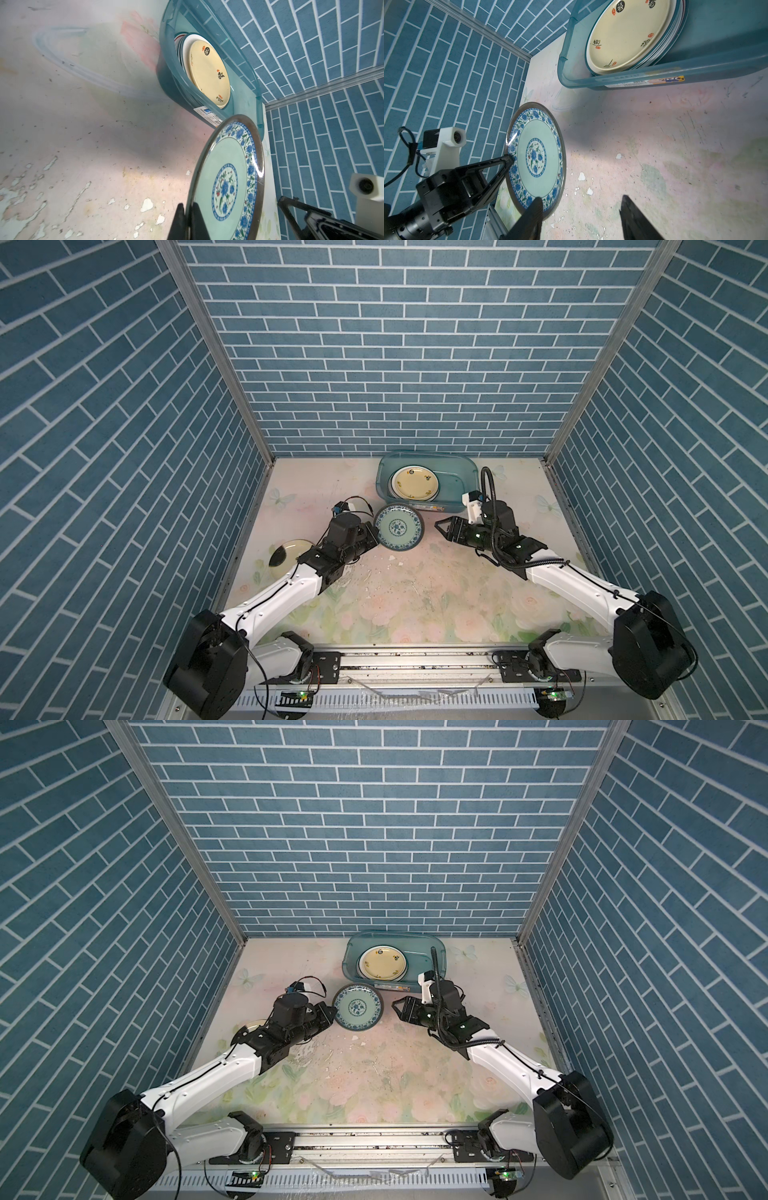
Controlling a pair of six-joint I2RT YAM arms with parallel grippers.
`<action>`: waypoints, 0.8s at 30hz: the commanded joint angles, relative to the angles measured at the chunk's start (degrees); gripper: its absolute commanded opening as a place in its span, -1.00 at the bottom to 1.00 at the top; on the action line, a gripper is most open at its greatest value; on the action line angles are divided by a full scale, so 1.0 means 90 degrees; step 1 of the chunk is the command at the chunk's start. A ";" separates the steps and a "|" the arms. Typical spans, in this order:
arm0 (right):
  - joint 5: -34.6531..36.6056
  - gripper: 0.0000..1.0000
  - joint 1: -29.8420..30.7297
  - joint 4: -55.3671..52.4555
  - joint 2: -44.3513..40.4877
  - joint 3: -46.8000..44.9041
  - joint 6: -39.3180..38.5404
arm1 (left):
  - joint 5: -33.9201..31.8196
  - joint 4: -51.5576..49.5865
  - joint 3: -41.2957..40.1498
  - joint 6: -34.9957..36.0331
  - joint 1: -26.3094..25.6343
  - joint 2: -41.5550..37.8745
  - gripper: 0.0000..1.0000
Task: Place the plates into the plastic bin on the countertop
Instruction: Place the plate in the plastic bin.
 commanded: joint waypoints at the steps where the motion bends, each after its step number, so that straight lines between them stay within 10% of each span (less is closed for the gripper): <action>1: -0.0095 0.19 -0.0020 0.0205 0.0119 0.0174 0.0183 | 0.0052 0.0449 0.0217 -0.0084 -0.0109 0.0107 -1.00; 15: -0.0105 0.07 -0.0026 0.0286 0.0495 0.0291 0.0241 | 0.0507 0.0956 0.0477 -0.0238 -0.0425 0.0514 -1.00; 24: -0.0163 -0.55 -0.0025 0.0424 0.0679 0.0385 0.0294 | 0.0555 0.0804 0.0501 -0.0020 -0.0425 0.0532 -1.00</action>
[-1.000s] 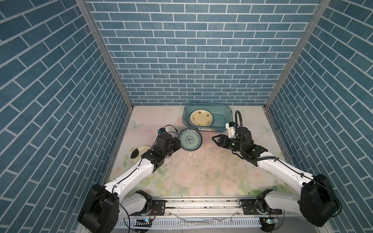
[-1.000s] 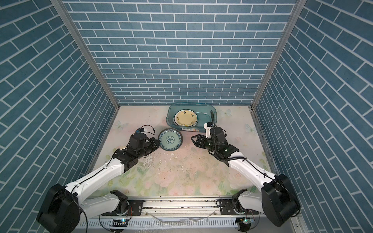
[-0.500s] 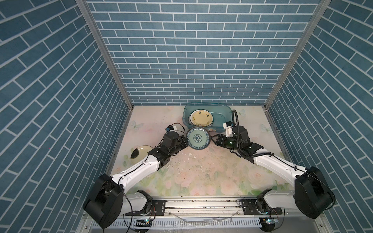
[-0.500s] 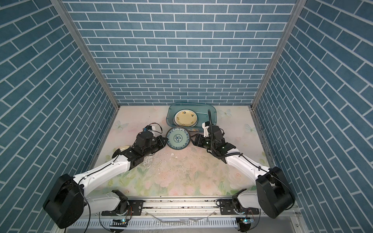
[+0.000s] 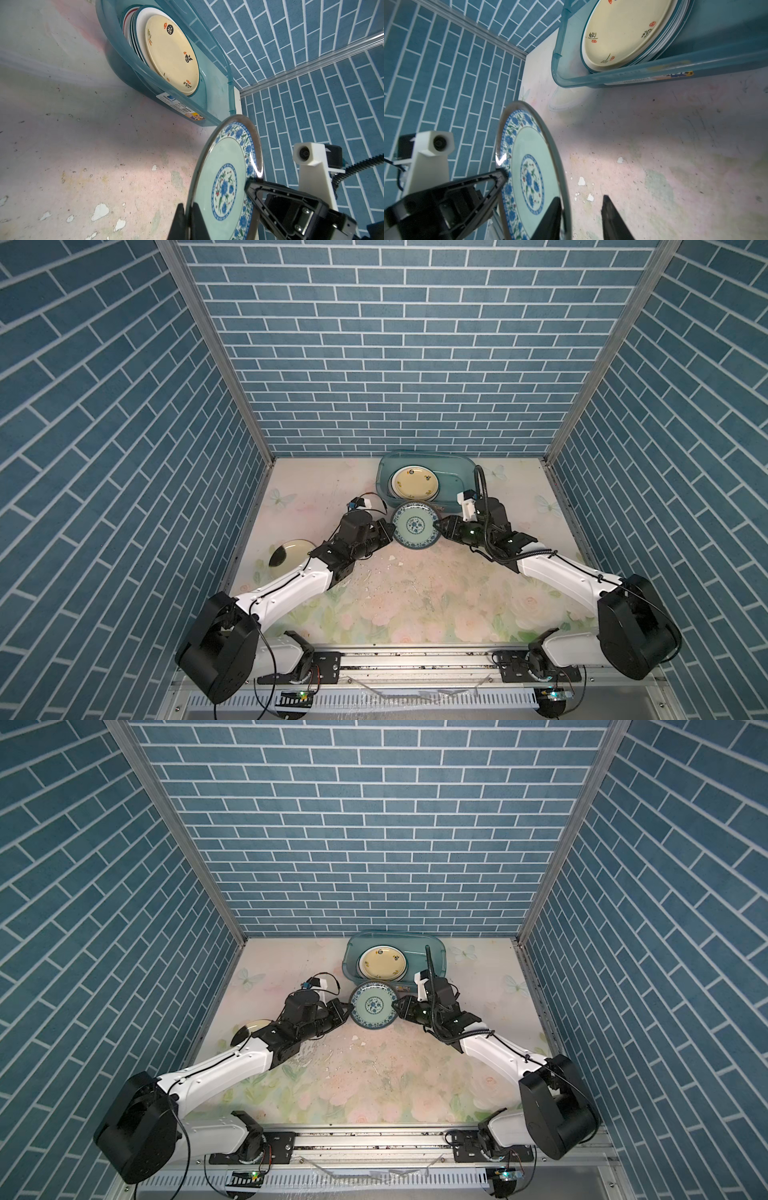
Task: Place the plates into the plastic bin on the countertop
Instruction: Place the plate in the plastic bin.
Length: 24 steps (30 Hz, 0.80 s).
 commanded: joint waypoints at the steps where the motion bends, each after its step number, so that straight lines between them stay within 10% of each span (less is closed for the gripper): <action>1: -0.0052 -0.70 -0.0014 0.0180 0.0120 0.0204 0.0127 | 0.0009 0.0035 0.0246 0.0217 -0.0048 -0.0026 -1.00; 9: -0.0129 -1.00 -0.0019 0.0229 0.0533 0.0571 0.0165 | -0.0189 -0.0470 0.0488 0.0582 -0.0052 0.0027 -0.97; 15: 0.0177 -1.00 -0.0156 -0.0071 0.0822 0.1060 0.0156 | -0.0880 -0.1662 0.1037 0.1290 0.0024 -0.0240 0.31; 24: -0.0363 -1.00 -0.1063 -0.0443 0.1878 0.2223 0.0253 | -0.1349 -0.3087 0.1061 0.1735 0.1174 -0.1242 0.94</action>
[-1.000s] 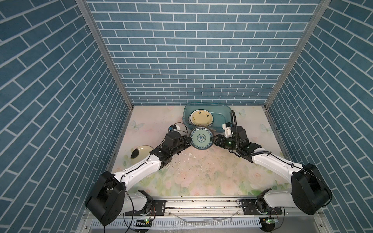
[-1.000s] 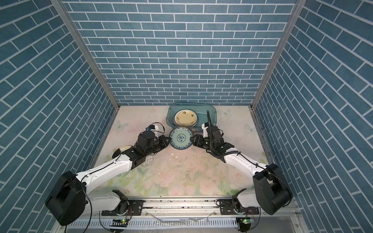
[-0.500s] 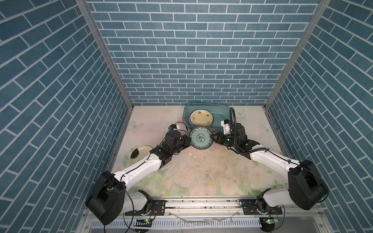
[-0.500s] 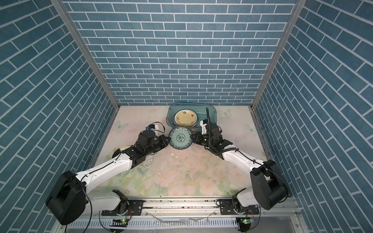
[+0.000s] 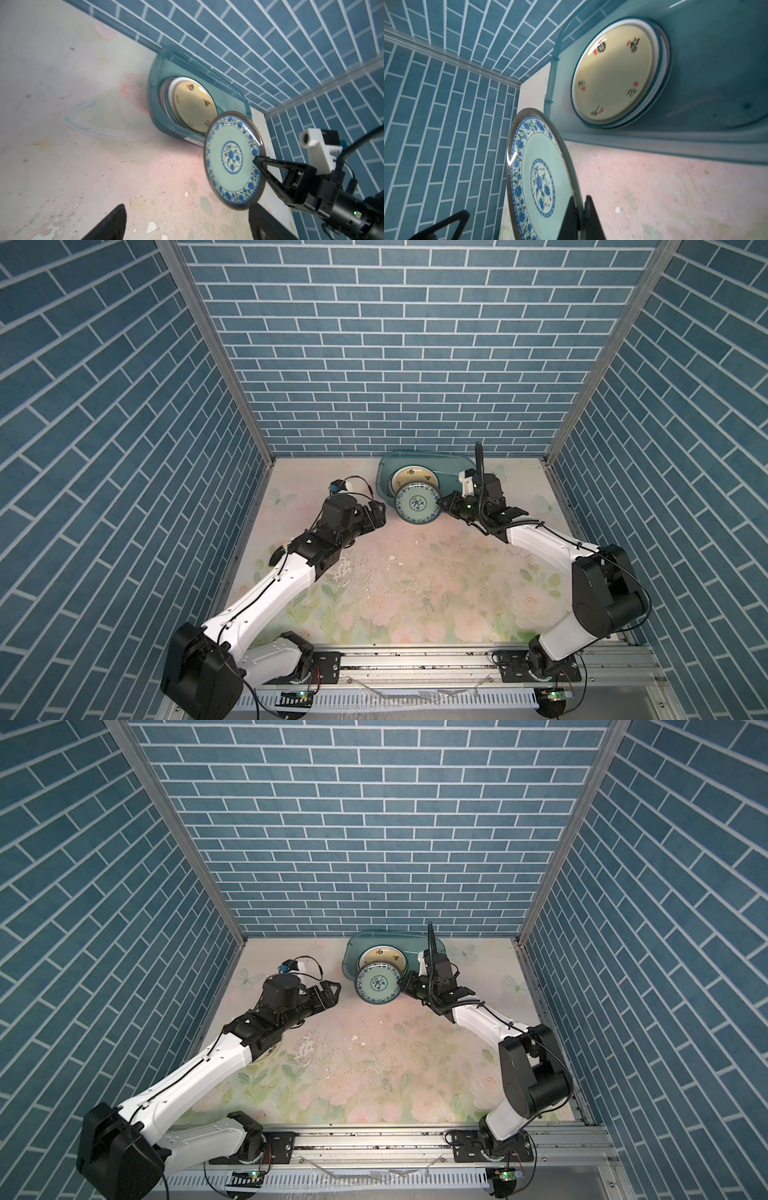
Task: Place the plates into the plastic bin on the countertop
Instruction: Place the plate in the plastic bin.
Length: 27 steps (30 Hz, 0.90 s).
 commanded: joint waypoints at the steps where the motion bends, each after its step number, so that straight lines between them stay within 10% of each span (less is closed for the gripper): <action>1: -0.0274 -1.00 -0.0377 -0.0221 0.0419 0.0580 0.0133 | -0.0279 -0.0865 -0.0130 0.0269 0.0495 -0.0393 0.96; 11: -0.0219 -1.00 -0.0611 -0.1265 0.2165 0.2800 -0.0417 | 0.0388 -0.1702 -0.0844 0.0197 0.2222 -0.1279 0.99; 27: -0.0169 -1.00 -0.0596 -0.2192 0.3536 0.4546 -0.0725 | 0.1050 -0.1479 -0.1372 0.0237 0.3086 -0.1274 0.99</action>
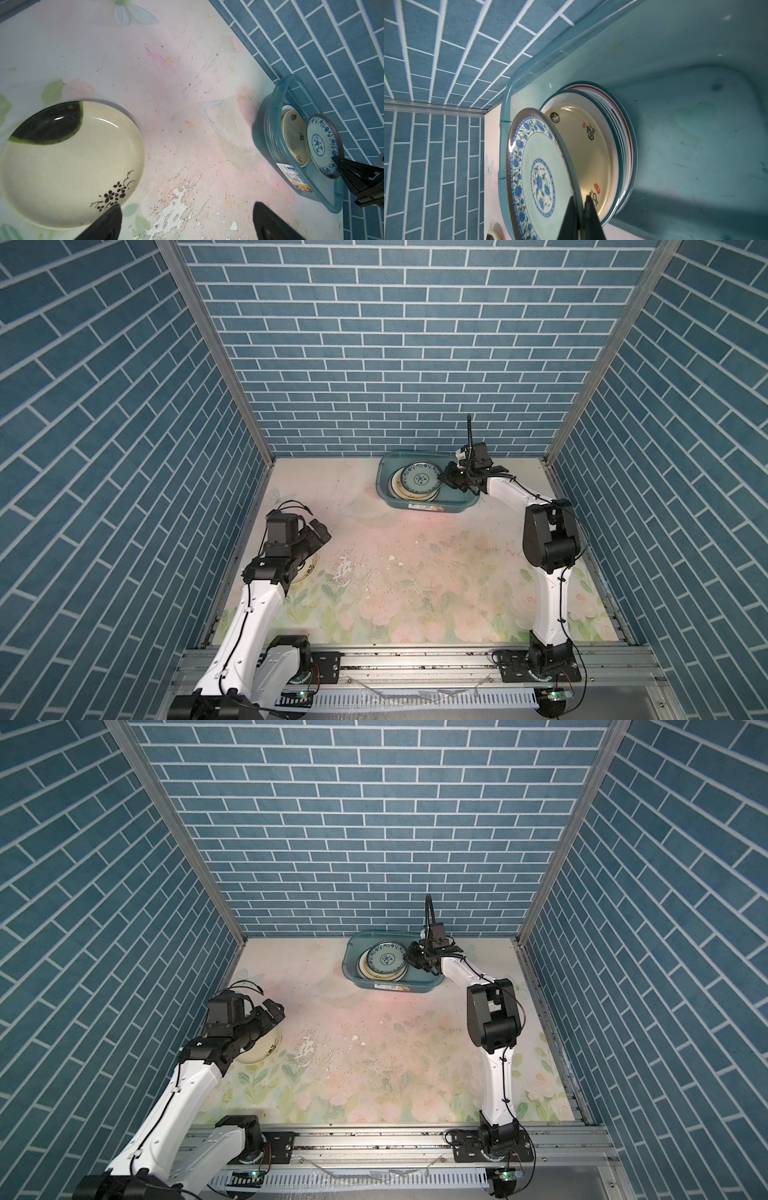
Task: Place the plates into the plastic bin on the countertop
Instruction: Place the plate in the plastic bin.
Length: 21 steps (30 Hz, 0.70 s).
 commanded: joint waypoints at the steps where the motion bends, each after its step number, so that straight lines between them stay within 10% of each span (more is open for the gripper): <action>1: -0.0004 -1.00 0.0037 -0.0312 0.0231 0.0340 -0.0207 | 0.0300 0.0127 -0.0154 0.0073 0.0178 0.0060 0.99; 13: -0.0121 -1.00 0.0132 -0.1406 0.1025 0.1647 -0.0530 | 0.0488 0.0267 -0.0217 0.0066 0.0255 0.0147 0.99; 21: -0.0019 0.17 0.0347 -0.2539 0.1266 0.2604 -0.1205 | 0.0617 0.0421 -0.0237 0.0086 0.0265 0.0157 0.99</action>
